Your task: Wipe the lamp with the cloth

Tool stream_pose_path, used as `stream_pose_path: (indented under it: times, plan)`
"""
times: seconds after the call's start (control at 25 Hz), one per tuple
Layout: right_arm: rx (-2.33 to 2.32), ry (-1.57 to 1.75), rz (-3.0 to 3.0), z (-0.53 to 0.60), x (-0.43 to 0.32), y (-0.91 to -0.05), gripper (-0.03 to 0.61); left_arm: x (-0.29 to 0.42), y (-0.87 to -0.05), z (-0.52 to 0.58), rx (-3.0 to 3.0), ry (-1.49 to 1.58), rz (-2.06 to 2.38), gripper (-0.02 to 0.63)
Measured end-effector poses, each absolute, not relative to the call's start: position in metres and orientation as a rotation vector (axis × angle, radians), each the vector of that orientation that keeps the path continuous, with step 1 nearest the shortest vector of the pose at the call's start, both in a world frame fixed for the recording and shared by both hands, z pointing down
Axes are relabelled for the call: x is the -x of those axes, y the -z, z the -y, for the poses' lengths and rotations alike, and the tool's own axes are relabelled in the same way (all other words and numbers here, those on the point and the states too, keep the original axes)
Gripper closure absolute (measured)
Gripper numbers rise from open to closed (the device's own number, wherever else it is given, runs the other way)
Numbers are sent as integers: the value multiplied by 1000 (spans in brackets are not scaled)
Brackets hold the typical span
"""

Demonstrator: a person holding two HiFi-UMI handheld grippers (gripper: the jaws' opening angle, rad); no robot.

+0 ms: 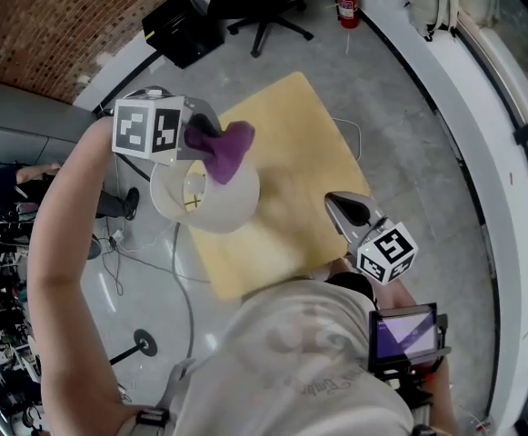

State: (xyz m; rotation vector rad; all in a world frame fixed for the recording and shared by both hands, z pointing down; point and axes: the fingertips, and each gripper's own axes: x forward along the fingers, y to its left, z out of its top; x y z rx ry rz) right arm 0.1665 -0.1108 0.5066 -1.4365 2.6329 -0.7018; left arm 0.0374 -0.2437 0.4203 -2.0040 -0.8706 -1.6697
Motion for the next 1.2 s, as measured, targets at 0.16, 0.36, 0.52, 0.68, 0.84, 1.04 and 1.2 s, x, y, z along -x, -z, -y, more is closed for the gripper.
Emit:
stream_pose_path:
  times: [0.16,0.36,0.52,0.68,0.84,1.04,1.2]
  plan:
    - [1448,707,-2623,108,-170,-507,565,-41,-454,239,1891,1741,928,518]
    - [1469,722,-2599,104,-180,-513,565,-49,-497,235,1764,1773,988,518]
    - [1473,732,-2579,101,-184,-519,565,-56,-527,236,1703,1812,1006,518]
    - [1453,732,-2579,100,-186,-519,565,-58,-531,238,1702,1826,982,518]
    - [1424,732,-2607,101,-192,-520,565,-65,-499,238,1764,1782,887,518]
    - [1350,725,-2644,110,-185,-523,565,-64,-443,228,1797,1673,672,518]
    - [1275,719,-2682,118,-175,-522,565,-61,-412,215,1803,1631,423,518]
